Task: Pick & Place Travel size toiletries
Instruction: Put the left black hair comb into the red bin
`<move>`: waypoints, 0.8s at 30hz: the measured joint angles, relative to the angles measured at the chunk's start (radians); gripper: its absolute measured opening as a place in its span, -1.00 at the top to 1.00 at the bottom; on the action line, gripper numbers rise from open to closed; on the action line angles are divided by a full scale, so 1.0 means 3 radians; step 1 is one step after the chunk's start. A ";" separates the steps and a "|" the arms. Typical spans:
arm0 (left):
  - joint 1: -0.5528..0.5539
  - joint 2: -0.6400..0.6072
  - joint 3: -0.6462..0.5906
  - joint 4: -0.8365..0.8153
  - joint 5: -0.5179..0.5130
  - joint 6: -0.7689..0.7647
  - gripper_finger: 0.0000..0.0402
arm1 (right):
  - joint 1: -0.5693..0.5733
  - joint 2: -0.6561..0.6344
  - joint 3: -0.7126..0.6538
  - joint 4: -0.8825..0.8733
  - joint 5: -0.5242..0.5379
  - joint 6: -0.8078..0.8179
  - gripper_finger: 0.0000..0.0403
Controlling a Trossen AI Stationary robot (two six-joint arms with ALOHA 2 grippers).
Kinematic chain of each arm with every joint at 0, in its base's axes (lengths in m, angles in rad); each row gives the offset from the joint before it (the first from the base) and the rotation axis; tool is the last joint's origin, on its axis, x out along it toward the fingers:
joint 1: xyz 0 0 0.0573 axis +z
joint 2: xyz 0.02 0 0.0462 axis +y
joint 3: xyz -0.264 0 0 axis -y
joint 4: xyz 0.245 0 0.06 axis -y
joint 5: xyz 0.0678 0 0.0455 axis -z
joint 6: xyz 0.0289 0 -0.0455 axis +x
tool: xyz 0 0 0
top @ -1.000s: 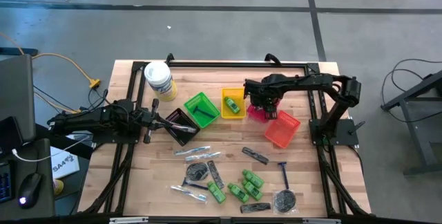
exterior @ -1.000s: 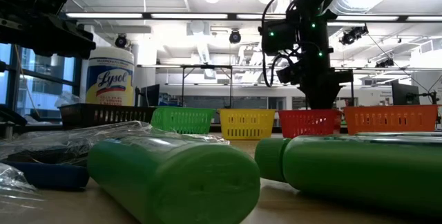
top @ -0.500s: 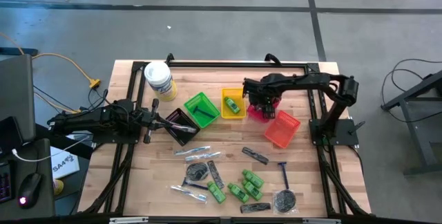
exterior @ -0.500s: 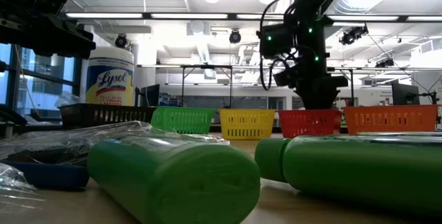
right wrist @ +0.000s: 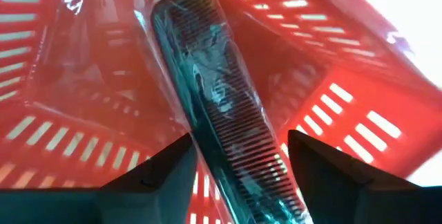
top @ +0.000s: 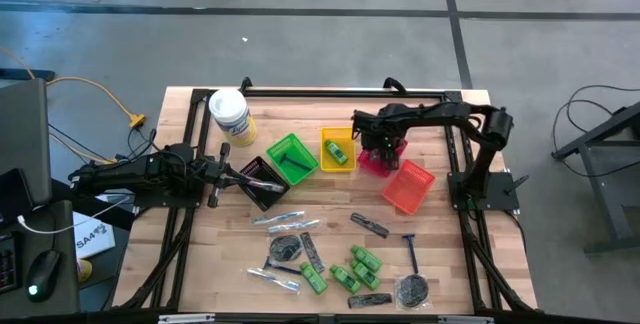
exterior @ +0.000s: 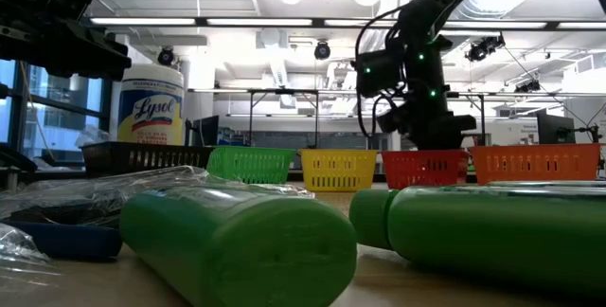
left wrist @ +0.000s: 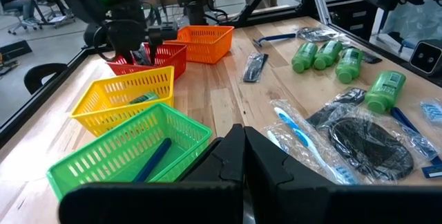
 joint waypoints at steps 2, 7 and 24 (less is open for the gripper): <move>0.0001 -0.0001 0.0000 0.0000 0.0000 0.0000 1.00 | 0.0003 0.0000 0.0000 -0.0001 0.0021 -0.0022 0.07; 0.0001 -0.0001 0.0000 0.0000 0.0000 0.0000 1.00 | 0.0050 0.0000 0.0000 0.0051 0.0070 -0.0070 0.58; 0.0001 -0.0001 0.0000 -0.0001 -0.0001 0.0000 1.00 | 0.0194 -0.0091 0.0000 0.0093 0.0406 -0.0176 0.97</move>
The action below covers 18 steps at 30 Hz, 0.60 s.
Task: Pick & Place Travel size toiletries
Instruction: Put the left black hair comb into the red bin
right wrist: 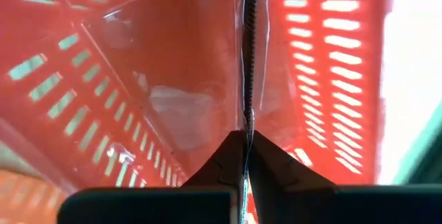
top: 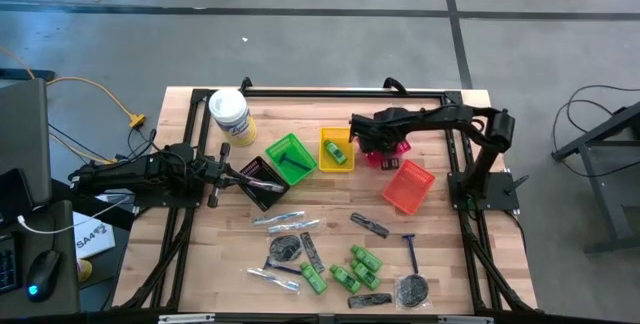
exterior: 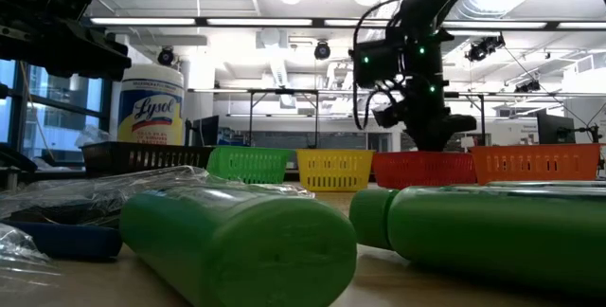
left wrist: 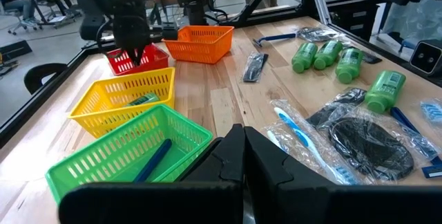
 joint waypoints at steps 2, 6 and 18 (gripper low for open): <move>-0.0001 -0.0001 0.0000 0.0000 0.0000 0.0000 1.00 | 0.0035 -0.0057 0.0001 0.0004 0.0072 -0.0035 0.97; 0.0000 0.0000 0.0000 -0.0001 0.0000 0.0000 1.00 | 0.0110 -0.0218 0.0001 0.0034 0.0171 -0.0156 0.97; -0.0001 -0.0001 0.0000 -0.0006 0.0000 0.0000 1.00 | 0.0186 -0.0241 0.0000 0.0113 0.0058 -0.0423 0.98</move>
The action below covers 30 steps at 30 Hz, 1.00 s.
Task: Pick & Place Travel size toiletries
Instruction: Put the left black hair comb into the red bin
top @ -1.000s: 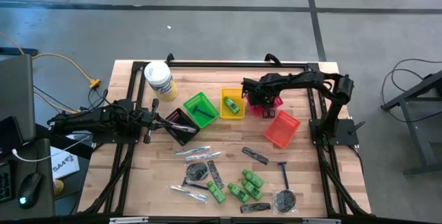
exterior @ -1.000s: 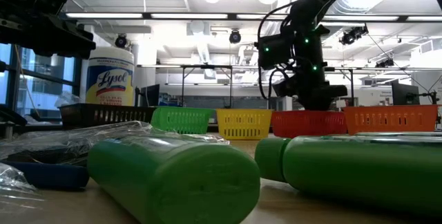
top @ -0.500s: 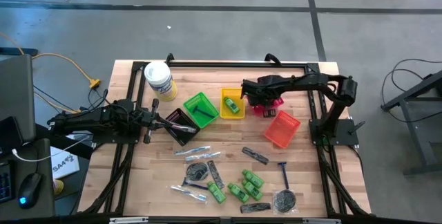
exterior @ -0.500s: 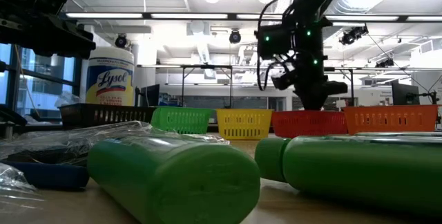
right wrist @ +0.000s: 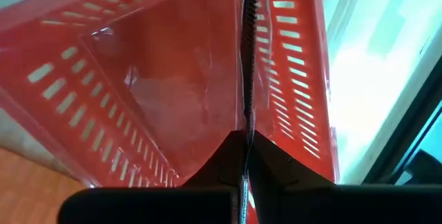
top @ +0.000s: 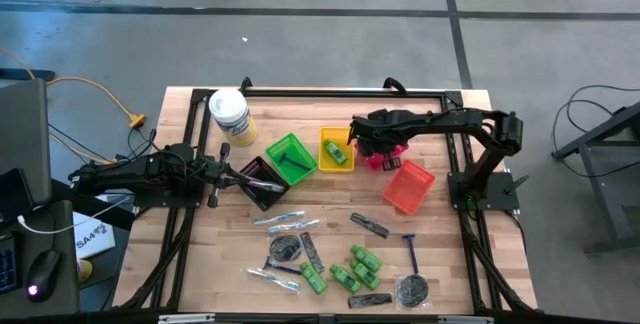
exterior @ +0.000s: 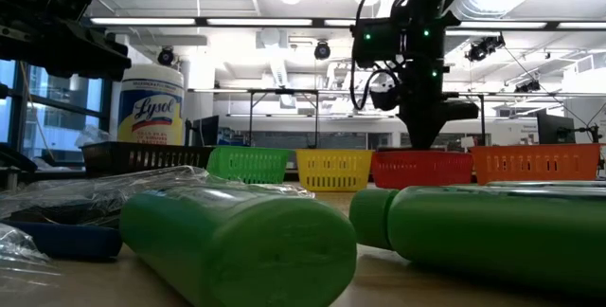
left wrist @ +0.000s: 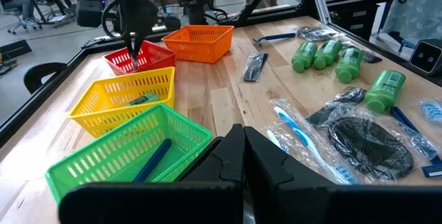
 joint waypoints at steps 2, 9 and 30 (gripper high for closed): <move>0.0000 0.0001 0.0000 -0.0004 0.0000 -0.0001 1.00 | 0.0013 0.0002 -0.0001 0.0024 -0.0037 -0.0043 0.98; 0.0001 0.0001 -0.0055 0.0069 -0.0004 -0.0002 1.00 | 0.0109 0.0021 -0.0058 0.0092 -0.0109 -0.0245 0.98; 0.0001 0.0004 -0.0069 0.0094 -0.0003 -0.0001 1.00 | 0.0153 0.0021 -0.0237 0.0221 -0.0002 -0.0313 0.55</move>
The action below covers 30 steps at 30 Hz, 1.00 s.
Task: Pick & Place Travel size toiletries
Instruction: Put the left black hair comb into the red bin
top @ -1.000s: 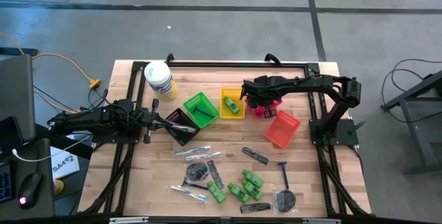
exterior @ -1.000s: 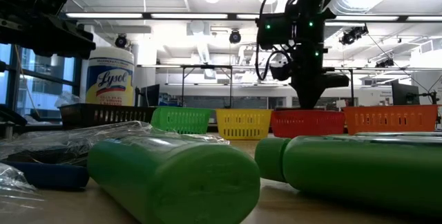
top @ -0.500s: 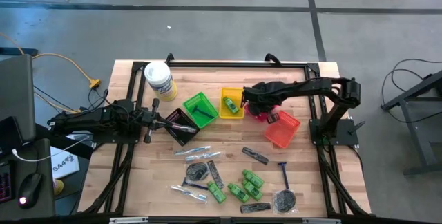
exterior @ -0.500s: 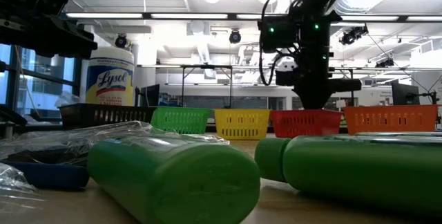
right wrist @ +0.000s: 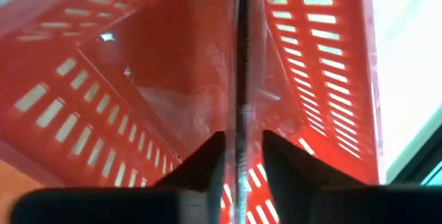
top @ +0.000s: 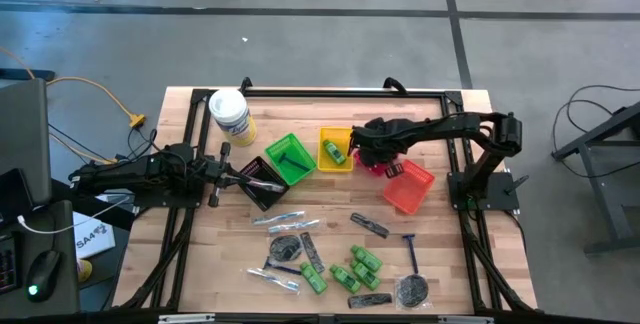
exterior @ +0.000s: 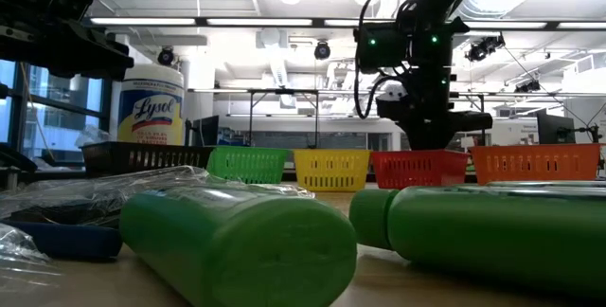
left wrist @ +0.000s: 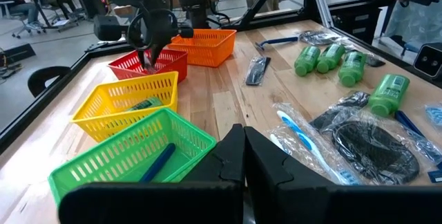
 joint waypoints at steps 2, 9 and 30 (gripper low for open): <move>-0.0001 0.0000 -0.0001 -0.0002 0.0000 0.0000 1.00 | 0.0013 0.0000 0.0000 0.0000 0.0056 0.0082 0.39; 0.0000 0.0000 -0.0004 -0.0006 0.0000 0.0000 1.00 | 0.0089 -0.0093 0.0001 -0.0026 0.0449 0.0413 0.02; 0.0000 0.0000 -0.0006 -0.0001 -0.0004 -0.0005 1.00 | 0.0281 -0.1018 0.0010 0.0522 -0.1224 0.3335 0.05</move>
